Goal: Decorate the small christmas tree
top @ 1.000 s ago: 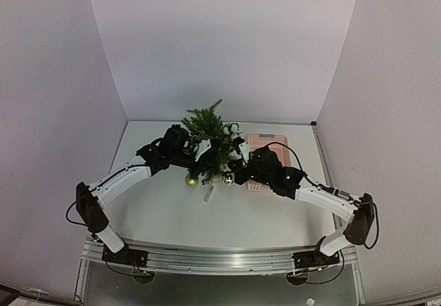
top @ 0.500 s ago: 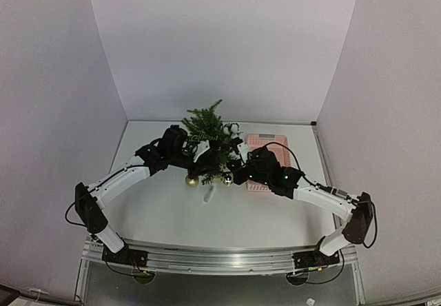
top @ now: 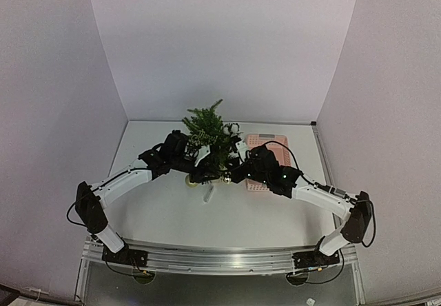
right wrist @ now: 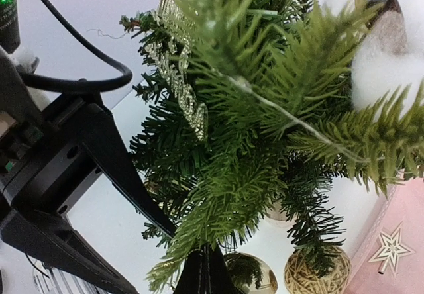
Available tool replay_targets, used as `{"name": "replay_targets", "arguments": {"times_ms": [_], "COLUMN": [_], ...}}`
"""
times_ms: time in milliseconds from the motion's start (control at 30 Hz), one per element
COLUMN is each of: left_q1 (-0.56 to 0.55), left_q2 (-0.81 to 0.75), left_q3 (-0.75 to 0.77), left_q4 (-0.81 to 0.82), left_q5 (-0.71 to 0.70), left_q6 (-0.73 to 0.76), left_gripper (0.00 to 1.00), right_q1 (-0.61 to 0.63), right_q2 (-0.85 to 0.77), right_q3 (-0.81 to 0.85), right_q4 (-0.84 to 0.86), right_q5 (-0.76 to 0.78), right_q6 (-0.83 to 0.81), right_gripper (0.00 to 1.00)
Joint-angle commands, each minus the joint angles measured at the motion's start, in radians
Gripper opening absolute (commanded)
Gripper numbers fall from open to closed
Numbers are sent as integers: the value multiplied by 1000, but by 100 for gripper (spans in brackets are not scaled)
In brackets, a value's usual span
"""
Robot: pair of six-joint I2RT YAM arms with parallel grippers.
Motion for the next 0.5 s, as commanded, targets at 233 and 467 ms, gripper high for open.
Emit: {"name": "replay_targets", "arguments": {"times_ms": [233,467], "left_q1": [-1,-1], "left_q2": [-12,-89], "left_q3": [-29,-261], "left_q4": [188,600], "left_q5": [32,-16], "left_q6": [-112,-258], "left_gripper": [52,42], "right_q1": [-4,-4], "right_q2": [-42,-38], "right_q3": [-6,-4], "right_q4": [62,68], "right_q5": [-32,-40], "right_q6": [38,35], "right_gripper": [0,0]}}
